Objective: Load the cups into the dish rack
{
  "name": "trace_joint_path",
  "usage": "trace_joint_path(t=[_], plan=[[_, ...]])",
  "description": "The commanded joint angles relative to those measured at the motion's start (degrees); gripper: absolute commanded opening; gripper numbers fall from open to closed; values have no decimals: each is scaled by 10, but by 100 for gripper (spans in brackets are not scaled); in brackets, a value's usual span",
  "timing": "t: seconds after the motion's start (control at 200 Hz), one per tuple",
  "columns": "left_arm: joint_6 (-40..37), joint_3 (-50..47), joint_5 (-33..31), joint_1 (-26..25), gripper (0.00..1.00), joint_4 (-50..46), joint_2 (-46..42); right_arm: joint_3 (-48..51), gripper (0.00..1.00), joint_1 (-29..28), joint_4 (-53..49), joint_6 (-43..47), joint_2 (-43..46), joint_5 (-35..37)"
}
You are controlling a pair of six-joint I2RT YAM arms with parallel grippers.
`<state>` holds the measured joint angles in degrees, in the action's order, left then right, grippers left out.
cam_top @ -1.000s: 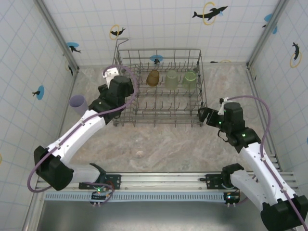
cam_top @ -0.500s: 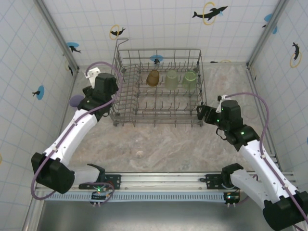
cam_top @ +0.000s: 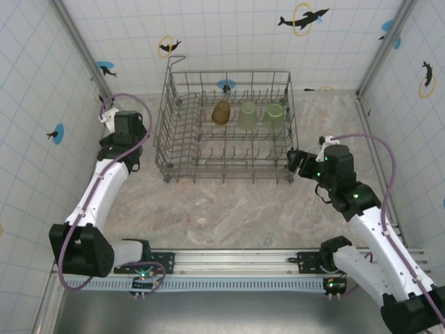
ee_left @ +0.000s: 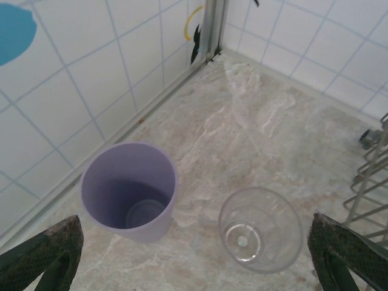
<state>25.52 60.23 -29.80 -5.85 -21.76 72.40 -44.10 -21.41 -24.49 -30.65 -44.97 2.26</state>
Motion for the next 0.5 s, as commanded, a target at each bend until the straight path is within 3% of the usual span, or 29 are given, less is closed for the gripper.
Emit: trace_joint_path(t=[0.0,0.495], plan=[[-11,-14,38,25,97,17,7,-34,100,-5,-17,-2,13,10],[-42,17,123,83,96,55,94,-51,100,-6,-21,-2,11,-5]])
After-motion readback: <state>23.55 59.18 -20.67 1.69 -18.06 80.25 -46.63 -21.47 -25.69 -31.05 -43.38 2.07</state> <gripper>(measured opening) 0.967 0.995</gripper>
